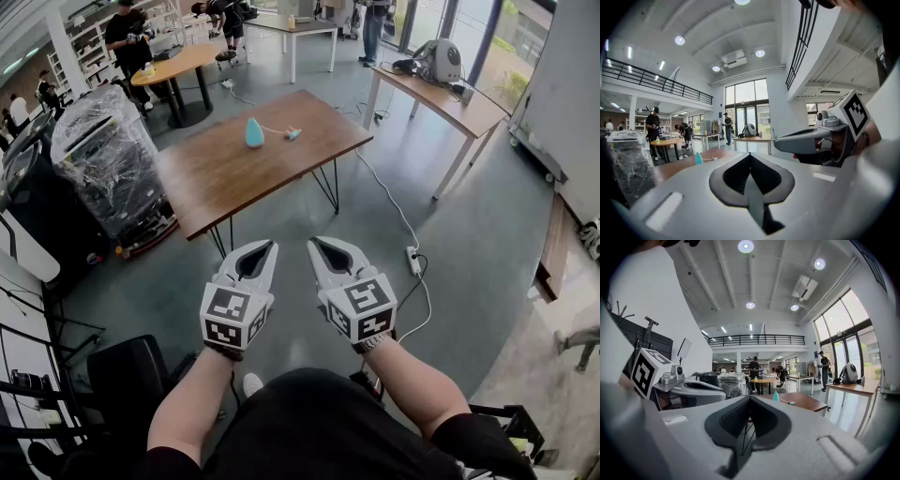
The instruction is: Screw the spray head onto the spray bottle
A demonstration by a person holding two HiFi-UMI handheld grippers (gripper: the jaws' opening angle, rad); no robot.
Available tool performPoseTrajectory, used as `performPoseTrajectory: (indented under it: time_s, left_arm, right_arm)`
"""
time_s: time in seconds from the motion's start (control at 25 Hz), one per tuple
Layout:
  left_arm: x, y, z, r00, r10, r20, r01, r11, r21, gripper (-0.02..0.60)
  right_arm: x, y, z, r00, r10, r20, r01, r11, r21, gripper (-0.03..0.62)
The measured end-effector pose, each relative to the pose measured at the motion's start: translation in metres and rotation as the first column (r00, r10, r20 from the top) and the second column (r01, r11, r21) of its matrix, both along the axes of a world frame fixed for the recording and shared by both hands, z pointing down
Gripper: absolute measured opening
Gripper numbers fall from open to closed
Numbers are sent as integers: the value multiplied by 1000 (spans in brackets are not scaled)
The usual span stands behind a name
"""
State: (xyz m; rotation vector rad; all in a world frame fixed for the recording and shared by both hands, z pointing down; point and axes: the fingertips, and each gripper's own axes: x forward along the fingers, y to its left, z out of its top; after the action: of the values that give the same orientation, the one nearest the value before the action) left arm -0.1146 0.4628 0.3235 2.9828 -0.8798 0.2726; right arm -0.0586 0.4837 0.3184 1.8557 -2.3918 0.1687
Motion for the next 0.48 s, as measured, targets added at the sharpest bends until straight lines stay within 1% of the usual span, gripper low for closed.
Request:
performPoseTrajectory:
  time_s: [0.32,0.48]
  left_arm:
    - [26,7,2,1000,-15,7,15,1000,1,15]
    - [34,9,6,1000,-20,13,20,1000,-5,15]
  right_arm:
    - [26,7,3,1000,-13,5,13,1000,0,-8]
    - [35,7,6,1000,-17,10,17,1000,-3,-8]
